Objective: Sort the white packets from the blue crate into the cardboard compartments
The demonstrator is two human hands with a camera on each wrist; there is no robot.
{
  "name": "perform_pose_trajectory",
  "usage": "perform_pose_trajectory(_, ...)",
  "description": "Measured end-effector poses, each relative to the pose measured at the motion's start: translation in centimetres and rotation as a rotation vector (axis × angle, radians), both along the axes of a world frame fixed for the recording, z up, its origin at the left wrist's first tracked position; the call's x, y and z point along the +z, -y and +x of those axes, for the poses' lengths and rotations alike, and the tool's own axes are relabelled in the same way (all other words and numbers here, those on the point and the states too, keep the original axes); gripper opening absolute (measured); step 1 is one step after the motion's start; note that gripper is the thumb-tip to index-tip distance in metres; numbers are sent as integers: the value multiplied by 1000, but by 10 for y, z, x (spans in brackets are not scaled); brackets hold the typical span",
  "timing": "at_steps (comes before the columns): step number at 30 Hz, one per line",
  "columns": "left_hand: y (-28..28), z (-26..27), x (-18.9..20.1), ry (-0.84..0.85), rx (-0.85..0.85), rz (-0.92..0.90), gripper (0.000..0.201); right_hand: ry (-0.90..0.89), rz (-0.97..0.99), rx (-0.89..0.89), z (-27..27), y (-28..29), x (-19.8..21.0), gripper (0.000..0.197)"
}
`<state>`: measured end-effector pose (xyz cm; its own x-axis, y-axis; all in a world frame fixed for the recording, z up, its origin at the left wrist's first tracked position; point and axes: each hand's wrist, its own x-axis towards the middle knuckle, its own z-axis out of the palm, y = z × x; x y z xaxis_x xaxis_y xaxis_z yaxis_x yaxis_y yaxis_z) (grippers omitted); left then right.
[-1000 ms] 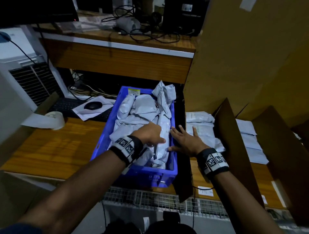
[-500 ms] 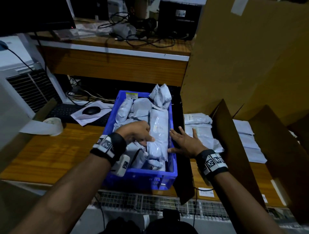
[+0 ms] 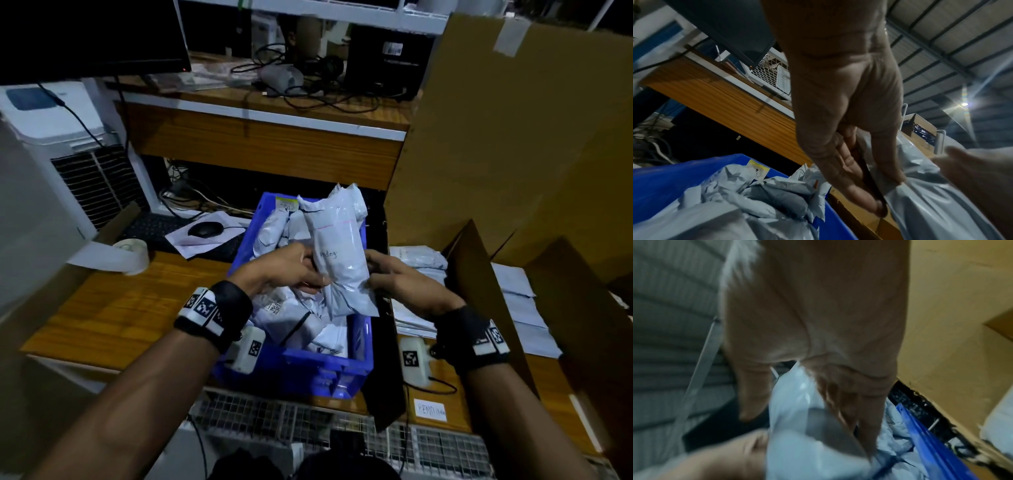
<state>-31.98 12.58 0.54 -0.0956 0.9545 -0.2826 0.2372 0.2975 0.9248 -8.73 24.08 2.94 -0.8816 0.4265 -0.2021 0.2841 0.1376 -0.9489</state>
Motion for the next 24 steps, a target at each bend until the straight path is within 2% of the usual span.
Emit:
perform_pose_trajectory(4, 3, 8, 15, 7, -32, 40, 43, -71, -9, -134, -1, 10, -5, 53)
perform_pose_trajectory(7, 4, 11, 23, 86, 30, 111, 51, -122, -46, -162, 2, 13, -9, 45)
perform_pose_trajectory(10, 0, 16, 32, 251, 234, 215, 40, -111, -50, -135, 8, 13, -9, 44)
perform_pose_trajectory(13, -6, 17, 40, 258, 345, 265, 32, -105, -61, -94, 11, 12, -9, 49)
perform_pose_trajectory(17, -9, 18, 44, 229, 384, 274, 27, -124, -66, -62, 12, 12, -5, 53)
perform_pose_trajectory(24, -18, 16, 36, 225, 356, 246, 26, -76, -28, -59, 17, 7, -8, 53)
